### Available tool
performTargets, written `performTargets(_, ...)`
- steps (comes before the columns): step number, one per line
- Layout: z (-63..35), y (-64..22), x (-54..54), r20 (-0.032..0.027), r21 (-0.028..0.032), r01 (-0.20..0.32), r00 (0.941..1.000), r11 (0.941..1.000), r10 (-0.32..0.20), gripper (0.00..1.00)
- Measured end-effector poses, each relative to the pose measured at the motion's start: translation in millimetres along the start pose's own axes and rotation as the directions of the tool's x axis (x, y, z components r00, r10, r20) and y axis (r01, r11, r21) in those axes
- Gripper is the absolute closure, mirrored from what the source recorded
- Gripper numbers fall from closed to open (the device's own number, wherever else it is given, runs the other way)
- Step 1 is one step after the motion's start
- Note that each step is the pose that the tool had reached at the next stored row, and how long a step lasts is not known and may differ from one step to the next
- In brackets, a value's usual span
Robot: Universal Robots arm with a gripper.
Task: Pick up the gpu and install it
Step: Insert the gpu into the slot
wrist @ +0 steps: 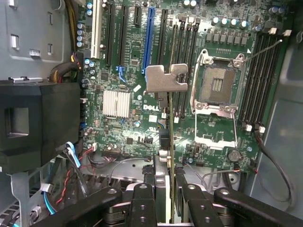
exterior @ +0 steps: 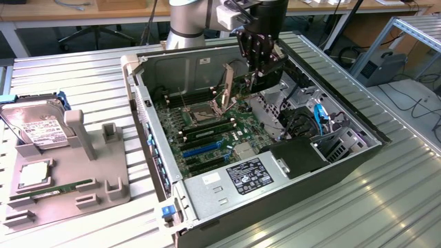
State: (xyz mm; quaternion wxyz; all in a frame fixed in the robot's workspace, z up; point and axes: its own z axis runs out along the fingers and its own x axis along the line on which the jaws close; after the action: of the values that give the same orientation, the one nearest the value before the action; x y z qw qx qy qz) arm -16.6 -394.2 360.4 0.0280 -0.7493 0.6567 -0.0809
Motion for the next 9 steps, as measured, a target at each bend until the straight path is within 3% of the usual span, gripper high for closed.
performTargets(9,0.2,0.0,0.0,0.0054,0.0032,0.036,0.9993,0.9994,-0.036,0.73)
